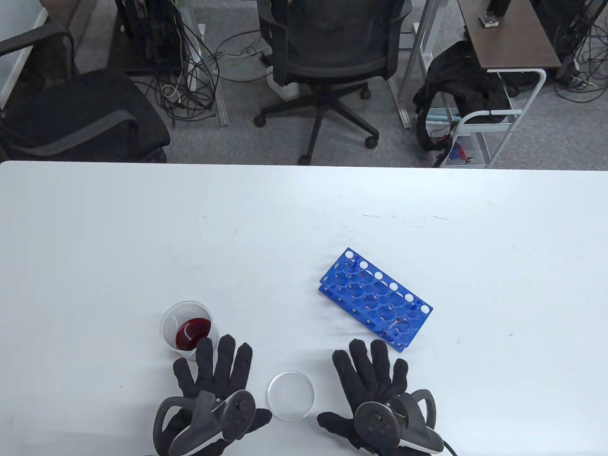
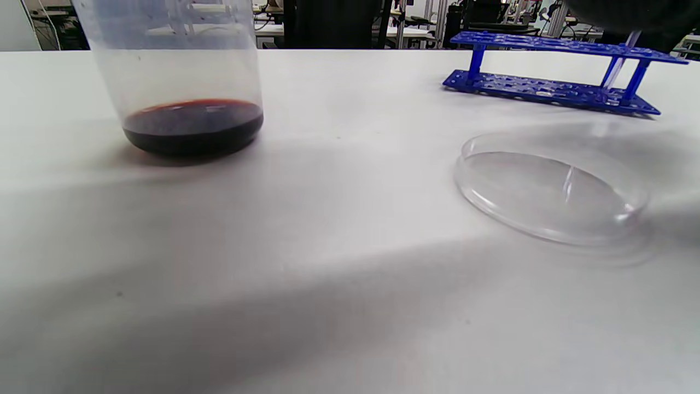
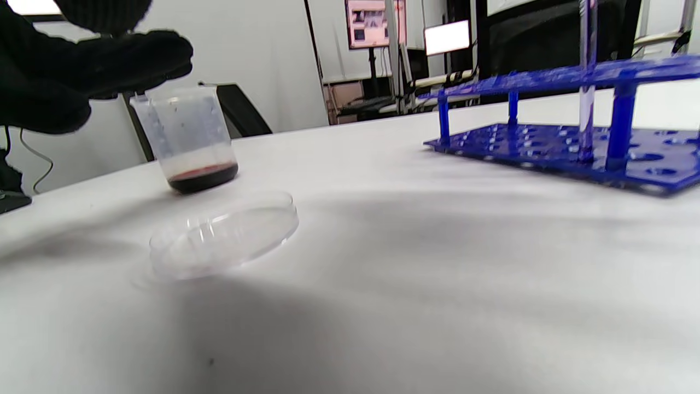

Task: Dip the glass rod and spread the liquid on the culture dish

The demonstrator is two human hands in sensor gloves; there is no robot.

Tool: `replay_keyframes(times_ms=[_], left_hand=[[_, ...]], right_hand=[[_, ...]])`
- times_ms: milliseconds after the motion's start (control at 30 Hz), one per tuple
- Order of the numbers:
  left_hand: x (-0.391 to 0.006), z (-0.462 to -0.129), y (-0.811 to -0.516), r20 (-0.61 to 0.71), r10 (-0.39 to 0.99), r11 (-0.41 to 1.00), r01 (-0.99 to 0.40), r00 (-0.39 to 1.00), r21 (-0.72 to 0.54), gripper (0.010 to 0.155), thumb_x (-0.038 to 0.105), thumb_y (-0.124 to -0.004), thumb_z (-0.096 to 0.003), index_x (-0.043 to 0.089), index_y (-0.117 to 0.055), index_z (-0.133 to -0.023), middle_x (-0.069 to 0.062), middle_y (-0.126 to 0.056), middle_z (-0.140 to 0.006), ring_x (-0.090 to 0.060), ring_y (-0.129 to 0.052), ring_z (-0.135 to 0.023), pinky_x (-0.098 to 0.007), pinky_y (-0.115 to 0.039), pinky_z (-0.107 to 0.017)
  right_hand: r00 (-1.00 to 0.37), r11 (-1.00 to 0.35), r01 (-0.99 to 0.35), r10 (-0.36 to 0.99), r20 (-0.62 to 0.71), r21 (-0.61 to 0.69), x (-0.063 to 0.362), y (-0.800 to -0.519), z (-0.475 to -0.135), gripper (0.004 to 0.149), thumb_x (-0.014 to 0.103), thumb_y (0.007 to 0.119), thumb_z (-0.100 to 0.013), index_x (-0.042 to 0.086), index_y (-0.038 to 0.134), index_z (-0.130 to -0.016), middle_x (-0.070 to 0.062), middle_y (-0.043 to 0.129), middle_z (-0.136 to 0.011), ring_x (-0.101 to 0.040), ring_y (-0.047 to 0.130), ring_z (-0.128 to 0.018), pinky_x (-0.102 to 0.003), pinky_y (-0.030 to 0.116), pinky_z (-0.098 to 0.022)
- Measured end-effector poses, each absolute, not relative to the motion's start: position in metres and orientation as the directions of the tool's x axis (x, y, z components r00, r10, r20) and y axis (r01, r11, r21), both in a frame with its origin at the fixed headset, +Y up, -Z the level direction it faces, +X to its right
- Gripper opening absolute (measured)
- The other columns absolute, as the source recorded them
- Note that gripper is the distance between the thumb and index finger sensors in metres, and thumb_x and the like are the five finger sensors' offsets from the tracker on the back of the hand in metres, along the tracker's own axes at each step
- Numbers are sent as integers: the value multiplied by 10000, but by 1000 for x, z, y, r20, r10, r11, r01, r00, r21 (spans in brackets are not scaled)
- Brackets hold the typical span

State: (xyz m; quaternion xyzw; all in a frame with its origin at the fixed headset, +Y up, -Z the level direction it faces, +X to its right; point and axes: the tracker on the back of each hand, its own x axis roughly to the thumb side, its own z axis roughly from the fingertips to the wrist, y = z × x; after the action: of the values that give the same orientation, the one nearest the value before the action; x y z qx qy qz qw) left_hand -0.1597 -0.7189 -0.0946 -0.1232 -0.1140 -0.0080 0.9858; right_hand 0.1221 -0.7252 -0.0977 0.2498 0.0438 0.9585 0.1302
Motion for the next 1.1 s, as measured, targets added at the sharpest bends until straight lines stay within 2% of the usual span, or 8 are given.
replay_keyframes(times_ms=[67,233,367,500,700,900,1000,1100], left_hand=[[-160,-95,-719,229,29,967,31,973,-252,1117,801,-596,-384,215,12,-1114,-201,2,-1180,-616,-81,-1081,-847,-238,-685],[-162,-96,-720,224,25,964,36,974,-262,1115,799,-595,-386,213,15,-1111,-200,11,-1176,-614,-71,-1078,-844,-231,-686],[-161,-96,-720,226,23,962,40,974,-270,1113,798,-594,-386,213,15,-1111,-199,13,-1174,-612,-71,-1077,-842,-229,-687],[-163,-97,-719,216,23,963,36,976,-267,1112,795,-595,-389,209,15,-1110,-200,21,-1169,-610,-59,-1073,-838,-217,-685],[-165,-97,-718,210,34,965,23,977,-261,1110,794,-596,-390,211,16,-1109,-198,25,-1167,-606,-53,-1072,-834,-209,-686],[-165,-97,-718,211,40,964,18,977,-266,1109,793,-596,-392,209,18,-1108,-199,29,-1165,-605,-50,-1070,-827,-205,-691],[-165,-97,-718,214,39,964,20,976,-267,1106,793,-594,-393,210,18,-1107,-198,28,-1164,-602,-52,-1072,-824,-206,-693],[-164,-97,-719,217,40,963,20,975,-269,1104,792,-593,-394,211,19,-1106,-198,28,-1164,-599,-53,-1073,-821,-207,-695]], right_hand=[[-843,-958,-270,285,457,99,128,-716,-95,1021,734,589,-541,82,122,-1174,-311,115,-1181,-657,151,-1005,-882,308,-594],[-844,-896,-427,346,411,-123,152,-687,-91,1002,711,634,-543,76,201,-1185,-317,182,-1187,-654,247,-1021,-863,383,-612],[-855,-857,-466,371,362,-221,170,-675,-101,974,673,672,-546,63,254,-1181,-319,235,-1183,-644,323,-1023,-842,428,-622],[-868,-816,-477,379,322,-326,183,-673,-117,885,598,712,-555,57,360,-1160,-297,388,-1164,-570,528,-1008,-770,541,-635],[-897,-834,-437,373,238,-338,195,-685,-147,752,512,731,-559,74,485,-1119,-261,573,-1101,-441,750,-909,-628,692,-607],[-901,-822,-432,379,212,-371,198,-697,-162,598,440,754,-549,116,643,-1037,-147,837,-916,-252,948,-655,-458,834,-470],[-910,-815,-413,354,215,-406,196,-698,-164,456,399,767,-549,167,754,-941,-78,925,-799,-181,986,-543,-401,867,-403],[-921,-817,-388,323,220,-426,193,-699,-165,434,391,771,-545,176,769,-922,-72,931,-782,-171,986,-526,-390,869,-395]])
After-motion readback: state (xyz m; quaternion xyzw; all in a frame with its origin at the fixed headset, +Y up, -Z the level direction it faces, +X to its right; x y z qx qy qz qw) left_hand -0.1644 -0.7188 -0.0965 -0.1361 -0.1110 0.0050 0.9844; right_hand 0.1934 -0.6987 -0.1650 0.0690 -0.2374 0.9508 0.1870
